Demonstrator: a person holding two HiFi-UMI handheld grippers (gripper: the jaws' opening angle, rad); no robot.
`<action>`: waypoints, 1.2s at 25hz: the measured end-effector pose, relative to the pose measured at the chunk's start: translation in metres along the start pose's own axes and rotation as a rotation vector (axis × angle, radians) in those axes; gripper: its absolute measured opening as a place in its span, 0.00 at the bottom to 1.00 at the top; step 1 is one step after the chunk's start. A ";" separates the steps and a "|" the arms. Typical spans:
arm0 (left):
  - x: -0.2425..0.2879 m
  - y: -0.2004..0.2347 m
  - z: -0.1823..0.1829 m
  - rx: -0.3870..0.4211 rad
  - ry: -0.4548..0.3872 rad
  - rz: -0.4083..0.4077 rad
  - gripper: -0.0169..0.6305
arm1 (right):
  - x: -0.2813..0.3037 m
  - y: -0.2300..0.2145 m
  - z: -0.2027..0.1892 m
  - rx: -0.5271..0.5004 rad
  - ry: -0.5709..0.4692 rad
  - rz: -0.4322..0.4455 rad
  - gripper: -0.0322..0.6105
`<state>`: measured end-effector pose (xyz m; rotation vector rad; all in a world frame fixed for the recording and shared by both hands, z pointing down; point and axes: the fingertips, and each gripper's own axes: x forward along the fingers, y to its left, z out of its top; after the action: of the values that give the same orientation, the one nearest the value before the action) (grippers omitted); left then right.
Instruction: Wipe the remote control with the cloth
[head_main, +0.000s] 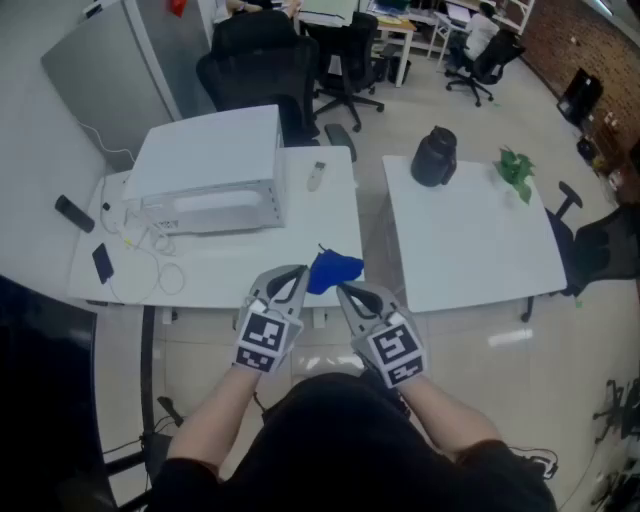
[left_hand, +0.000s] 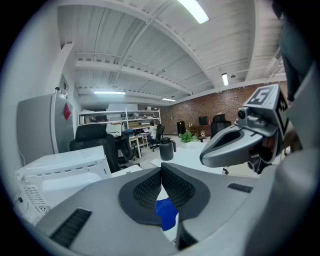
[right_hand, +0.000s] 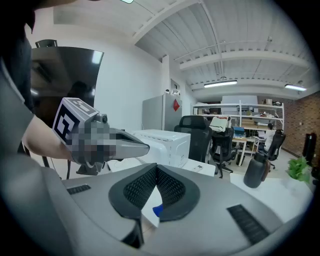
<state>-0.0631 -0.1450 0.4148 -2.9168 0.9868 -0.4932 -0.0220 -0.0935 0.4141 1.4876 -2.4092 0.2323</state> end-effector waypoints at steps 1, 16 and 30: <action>0.003 0.005 0.001 0.001 -0.001 0.005 0.03 | 0.002 -0.001 0.000 0.000 0.005 0.000 0.06; 0.167 0.093 -0.024 -0.052 0.129 0.166 0.22 | 0.077 -0.094 -0.022 0.004 0.109 0.154 0.06; 0.377 0.206 -0.132 -0.133 0.427 0.275 0.39 | 0.167 -0.186 -0.090 0.067 0.246 0.351 0.06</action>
<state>0.0584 -0.5243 0.6238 -2.7716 1.4914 -1.0981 0.0890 -0.2918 0.5514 0.9825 -2.4589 0.5427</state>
